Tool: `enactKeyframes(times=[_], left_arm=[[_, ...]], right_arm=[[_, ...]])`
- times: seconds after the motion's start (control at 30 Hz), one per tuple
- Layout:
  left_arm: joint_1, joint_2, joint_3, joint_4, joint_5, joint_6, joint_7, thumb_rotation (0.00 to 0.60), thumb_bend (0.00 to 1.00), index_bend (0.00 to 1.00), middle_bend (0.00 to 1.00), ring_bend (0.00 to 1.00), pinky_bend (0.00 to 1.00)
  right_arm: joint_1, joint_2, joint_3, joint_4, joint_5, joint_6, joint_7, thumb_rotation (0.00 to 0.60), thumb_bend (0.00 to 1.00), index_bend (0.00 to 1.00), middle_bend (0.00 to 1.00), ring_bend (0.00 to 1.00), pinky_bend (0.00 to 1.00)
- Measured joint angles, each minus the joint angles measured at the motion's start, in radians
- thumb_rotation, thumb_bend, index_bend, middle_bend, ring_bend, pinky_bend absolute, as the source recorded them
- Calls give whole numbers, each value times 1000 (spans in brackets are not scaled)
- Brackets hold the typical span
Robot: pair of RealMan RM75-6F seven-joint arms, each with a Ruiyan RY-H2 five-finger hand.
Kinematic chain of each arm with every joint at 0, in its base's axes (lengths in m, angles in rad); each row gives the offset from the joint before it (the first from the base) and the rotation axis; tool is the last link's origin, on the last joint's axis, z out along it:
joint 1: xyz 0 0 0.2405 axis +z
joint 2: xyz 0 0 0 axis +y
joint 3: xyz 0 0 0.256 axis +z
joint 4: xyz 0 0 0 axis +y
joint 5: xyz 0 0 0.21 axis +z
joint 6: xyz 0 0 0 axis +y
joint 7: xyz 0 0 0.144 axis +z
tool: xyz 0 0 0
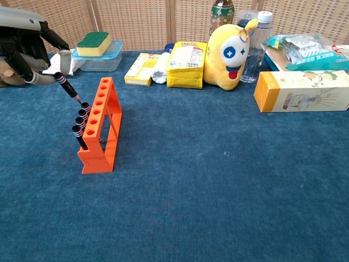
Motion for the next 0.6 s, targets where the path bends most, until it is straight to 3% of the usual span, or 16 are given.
enactKeyframes(times=[0.6], left_arm=[[-25, 1, 4, -2, -19, -24, -34, 600, 384, 552, 1000, 1000, 1000]], right_arm=[[-5, 3, -1, 2, -7, 6, 9, 600, 0, 59, 31, 25, 0]])
